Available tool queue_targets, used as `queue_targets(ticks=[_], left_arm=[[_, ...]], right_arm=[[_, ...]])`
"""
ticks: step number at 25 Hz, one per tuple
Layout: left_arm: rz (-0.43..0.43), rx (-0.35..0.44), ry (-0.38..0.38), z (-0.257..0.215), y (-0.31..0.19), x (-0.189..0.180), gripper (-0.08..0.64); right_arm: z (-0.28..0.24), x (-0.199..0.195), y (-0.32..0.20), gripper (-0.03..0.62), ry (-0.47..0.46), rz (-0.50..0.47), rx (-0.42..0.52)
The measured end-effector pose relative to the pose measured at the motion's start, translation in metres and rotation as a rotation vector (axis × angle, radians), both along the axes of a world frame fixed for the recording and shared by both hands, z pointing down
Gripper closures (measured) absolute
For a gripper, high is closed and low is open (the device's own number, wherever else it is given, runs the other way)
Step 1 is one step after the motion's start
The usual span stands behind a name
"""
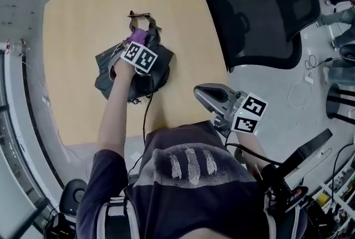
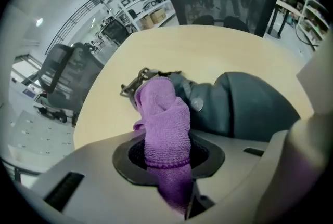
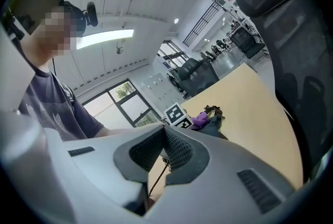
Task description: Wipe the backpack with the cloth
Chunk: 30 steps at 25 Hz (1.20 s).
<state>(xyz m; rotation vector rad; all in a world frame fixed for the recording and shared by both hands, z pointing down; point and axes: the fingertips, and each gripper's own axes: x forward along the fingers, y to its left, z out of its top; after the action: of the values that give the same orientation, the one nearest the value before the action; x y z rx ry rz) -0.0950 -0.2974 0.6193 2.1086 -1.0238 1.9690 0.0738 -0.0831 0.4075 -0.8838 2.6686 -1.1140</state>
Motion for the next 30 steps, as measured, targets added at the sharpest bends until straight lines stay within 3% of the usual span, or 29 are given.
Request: queue_targets(ticks=[6,10,13,17,20,22,26,28,30], left_arm=[[0.135,0.015,0.032,-0.015,0.012,0.062,0.442],[0.107,0.035,0.102,-0.028,0.024,0.069,0.440],[-0.018,0.083,0.149,-0.051,0.023,0.025,0.440],[-0.275,0.150,0.113,-0.072,0.028,-0.094,0.440],[-0.448,0.130,0.057,-0.060,0.048,-0.174,0.440],[-0.500,0.089,0.017,-0.042,0.063,-0.205,0.440],[-0.470,0.049,-0.065,-0.011,0.081,-0.209,0.440],[-0.389,0.061,-0.157,-0.006,0.080,-0.199,0.442],[-0.294,0.072,-0.199,-0.006,0.076,-0.178,0.442]], right_arm=[[0.003,0.001,0.004,0.589,-0.022,-0.016,0.001],[0.006,0.004,0.003,0.589,-0.028,-0.033,0.003],[0.006,0.004,-0.001,0.589,-0.027,-0.052,0.007],[0.003,-0.009,-0.005,0.589,-0.022,-0.102,0.007],[0.002,-0.023,-0.007,0.589,-0.016,-0.150,0.012],[0.001,-0.034,-0.007,0.589,-0.006,-0.178,0.015],[-0.002,-0.050,-0.005,0.589,0.019,-0.212,0.021],[0.000,-0.054,-0.004,0.589,0.031,-0.213,0.023],[0.001,-0.056,-0.002,0.589,0.037,-0.205,0.022]])
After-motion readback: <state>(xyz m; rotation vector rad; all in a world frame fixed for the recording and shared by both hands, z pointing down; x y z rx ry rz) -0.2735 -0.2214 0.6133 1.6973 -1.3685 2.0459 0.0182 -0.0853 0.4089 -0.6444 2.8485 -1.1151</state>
